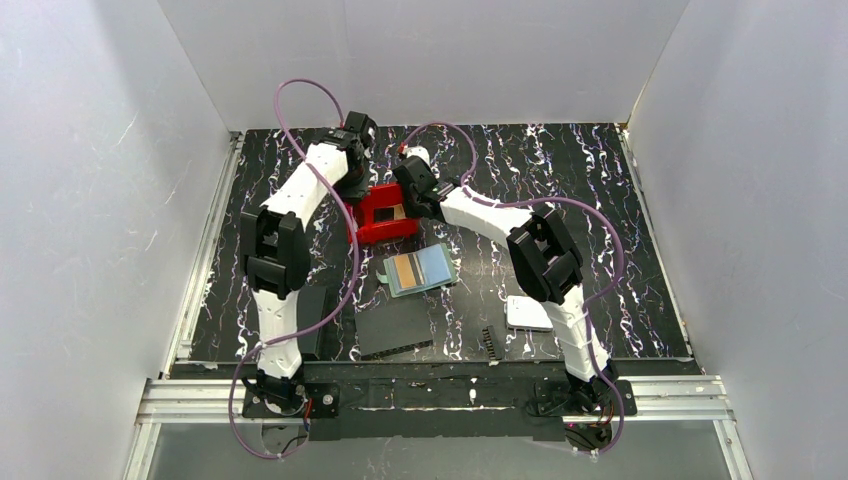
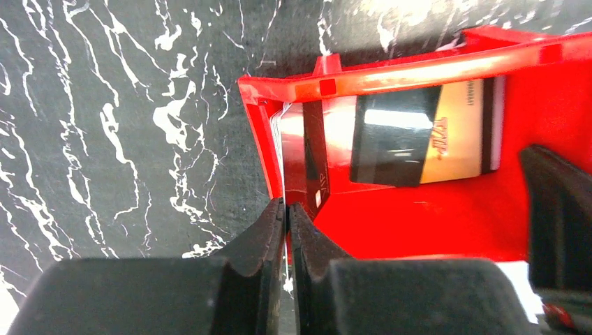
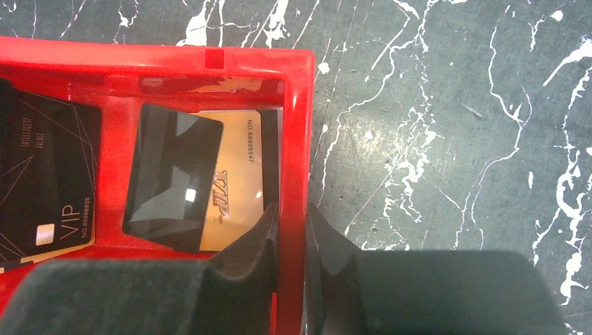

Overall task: Put the credit cards into the card holder
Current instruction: Pick up the credit card from the storage box.

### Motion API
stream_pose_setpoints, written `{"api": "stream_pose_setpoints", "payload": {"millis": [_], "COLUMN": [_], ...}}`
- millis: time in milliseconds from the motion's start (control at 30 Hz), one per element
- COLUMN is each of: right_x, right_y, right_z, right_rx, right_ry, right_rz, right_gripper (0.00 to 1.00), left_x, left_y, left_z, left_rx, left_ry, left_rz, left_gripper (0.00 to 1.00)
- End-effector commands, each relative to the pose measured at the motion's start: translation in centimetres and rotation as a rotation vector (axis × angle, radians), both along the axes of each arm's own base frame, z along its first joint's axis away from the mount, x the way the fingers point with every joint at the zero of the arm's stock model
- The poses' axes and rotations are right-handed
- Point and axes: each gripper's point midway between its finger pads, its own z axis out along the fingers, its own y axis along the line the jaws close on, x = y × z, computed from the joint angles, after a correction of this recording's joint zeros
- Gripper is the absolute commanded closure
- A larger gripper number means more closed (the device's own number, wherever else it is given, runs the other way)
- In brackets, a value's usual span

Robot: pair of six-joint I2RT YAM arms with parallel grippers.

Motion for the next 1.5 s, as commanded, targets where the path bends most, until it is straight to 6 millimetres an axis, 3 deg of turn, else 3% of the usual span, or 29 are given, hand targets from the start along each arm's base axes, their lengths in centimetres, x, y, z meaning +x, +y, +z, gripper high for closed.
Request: {"api": "stream_pose_setpoints", "payload": {"millis": [0, 100, 167, 333, 467, 533, 600, 700, 733, 767, 833, 1033, 1167, 1200, 1233, 1300, 1333, 1400, 1467], "right_x": [1.0, 1.0, 0.8, 0.3, -1.1, -3.2, -5.6, -9.3, -12.6, -13.3, -13.5, -12.4, -11.8, -11.7, -11.6, -11.7, -11.8, -11.9, -12.3], "right_y": [-0.1, 0.2, 0.8, 0.6, -0.6, -0.3, 0.2, 0.4, -0.1, -0.4, -0.9, -2.0, -2.9, -3.0, -3.1, -3.4, -3.4, -3.4, -3.2], "right_z": [0.7, 1.5, 2.6, 6.5, 10.3, 12.2, 14.1, 20.4, 25.0, 26.5, 27.5, 28.9, 28.8, 28.6, 28.3, 28.0, 27.8, 27.1, 26.5], "right_rx": [0.014, 0.037, 0.070, 0.152, 0.167, 0.268, 0.465, 0.838, 1.047, 1.096, 1.156, 1.356, 1.502, 1.525, 1.543, 1.564, 1.566, 1.555, 1.537], "right_ry": [-0.011, -0.006, -0.002, 0.017, 0.008, 0.017, 0.035, -0.033, -0.084, -0.122, -0.119, -0.059, 0.021, 0.034, 0.054, 0.068, 0.081, 0.111, 0.145], "right_rz": [-0.030, -0.026, -0.002, 0.044, 0.143, 0.302, 0.447, 0.615, 0.704, 0.729, 0.701, 0.629, 0.603, 0.606, 0.605, 0.631, 0.638, 0.650, 0.673], "right_gripper": [0.85, 0.79, 0.69, 0.50, 0.31, 0.22, 0.21, 0.24, 0.21, 0.21, 0.21, 0.50, 0.79, 0.93, 0.99, 0.99, 0.99, 0.99, 0.99], "left_x": [0.7, 0.4, 0.0, -1.8, -4.5, -5.6, -6.3, -7.5, -7.7, -7.9, -8.0, -8.3, -8.6, -8.6, -8.9, -9.3, -9.5, -9.8, -10.0], "left_y": [-0.1, -1.0, -1.5, -2.6, -4.9, -6.0, -7.0, -8.6, -9.9, -10.3, -10.9, -12.1, -12.4, -12.5, -12.7, -13.1, -13.3, -13.6, -14.0], "left_z": [8.5, 11.3, 13.4, 18.0, 20.5, 21.5, 22.6, 23.5, 24.8, 25.0, 25.1, 24.8, 24.4, 24.3, 24.0, 23.4, 23.2, 22.6, 22.0], "left_rx": [-0.071, -0.143, -0.191, -0.324, -0.554, -0.697, -0.844, -1.034, -1.173, -1.225, -1.300, -1.328, -1.350, -1.355, -1.364, -1.385, -1.399, -1.424, -1.441], "left_ry": [-0.187, -0.239, -0.286, -0.392, -0.431, -0.468, -0.516, -0.512, -0.519, -0.516, -0.497, -0.481, -0.463, -0.452, -0.431, -0.378, -0.347, -0.283, -0.229], "left_rz": [-0.011, -0.037, -0.053, -0.119, -0.197, -0.227, -0.241, -0.261, -0.274, -0.277, -0.272, -0.288, -0.283, -0.285, -0.292, -0.298, -0.300, -0.305, -0.306], "left_gripper": [1.00, 1.00, 1.00, 1.00, 1.00, 1.00, 1.00, 1.00, 1.00, 1.00, 1.00, 1.00, 1.00, 1.00, 1.00, 1.00, 0.88, 0.78, 0.77]}}
